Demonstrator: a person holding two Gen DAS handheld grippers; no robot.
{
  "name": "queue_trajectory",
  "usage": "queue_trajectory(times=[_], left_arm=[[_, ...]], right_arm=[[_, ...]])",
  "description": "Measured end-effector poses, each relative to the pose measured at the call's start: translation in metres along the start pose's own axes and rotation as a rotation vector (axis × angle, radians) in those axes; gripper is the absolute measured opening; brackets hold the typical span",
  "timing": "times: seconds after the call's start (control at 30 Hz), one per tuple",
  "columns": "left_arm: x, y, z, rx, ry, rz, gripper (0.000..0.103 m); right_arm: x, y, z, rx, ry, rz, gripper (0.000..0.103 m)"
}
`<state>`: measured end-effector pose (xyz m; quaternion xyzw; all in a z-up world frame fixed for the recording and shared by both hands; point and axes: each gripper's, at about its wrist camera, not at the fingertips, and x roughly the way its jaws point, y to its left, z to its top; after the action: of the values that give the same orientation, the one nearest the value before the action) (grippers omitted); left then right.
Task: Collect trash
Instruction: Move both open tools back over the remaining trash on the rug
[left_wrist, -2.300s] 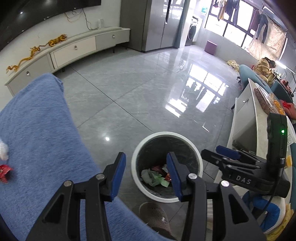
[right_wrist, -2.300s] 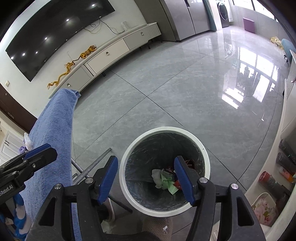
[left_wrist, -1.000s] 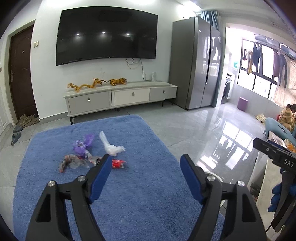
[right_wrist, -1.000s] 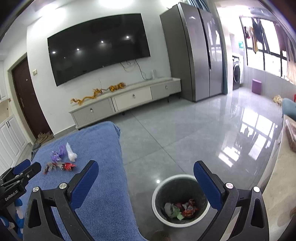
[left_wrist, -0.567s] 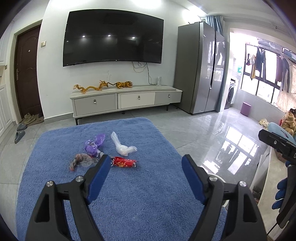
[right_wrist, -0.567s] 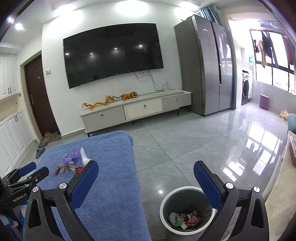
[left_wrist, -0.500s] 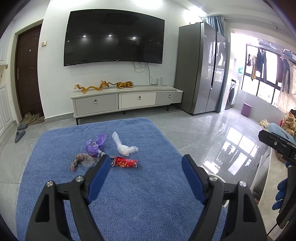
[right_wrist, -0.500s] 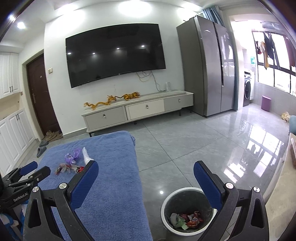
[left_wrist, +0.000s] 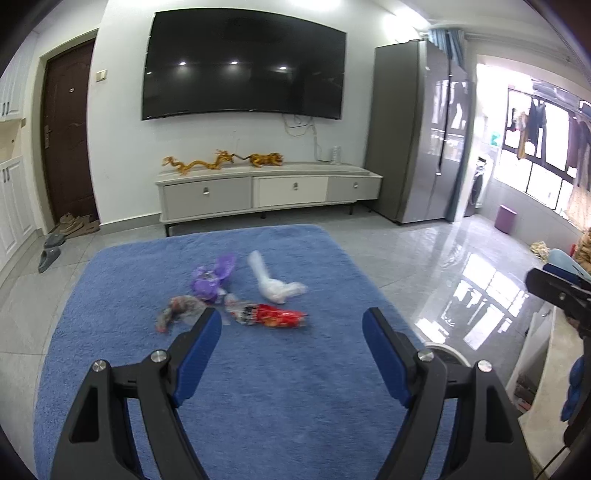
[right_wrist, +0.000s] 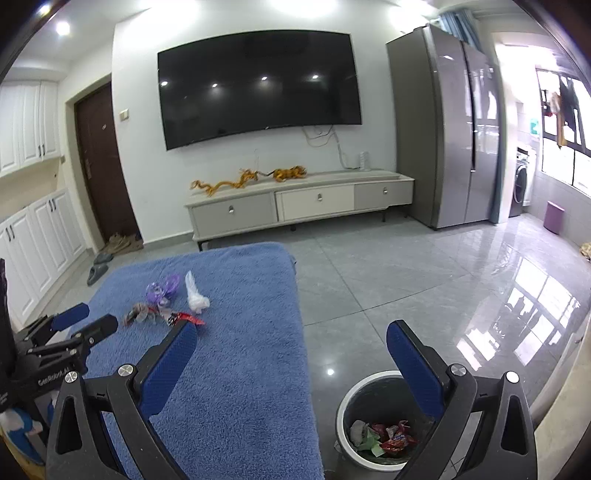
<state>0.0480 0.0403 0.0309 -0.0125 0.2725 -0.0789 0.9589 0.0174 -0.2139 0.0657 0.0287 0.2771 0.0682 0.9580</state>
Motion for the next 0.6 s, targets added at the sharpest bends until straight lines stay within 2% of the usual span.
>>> queue_trajectory(times=[0.33,0.5,0.6], left_arm=[[0.028,0.107,-0.015,-0.106,0.101,0.146,0.078],[0.049,0.140,-0.018,-0.154,0.149,0.153,0.078],[0.070,0.144,-0.016,-0.140,0.172,0.139,0.078]], right_arm=[[0.075,0.032,0.002,-0.070,0.136,0.170,0.103],[0.126,0.064,0.001,-0.117,0.224,0.295,0.088],[0.154,0.083,0.000,-0.143,0.265,0.362,0.082]])
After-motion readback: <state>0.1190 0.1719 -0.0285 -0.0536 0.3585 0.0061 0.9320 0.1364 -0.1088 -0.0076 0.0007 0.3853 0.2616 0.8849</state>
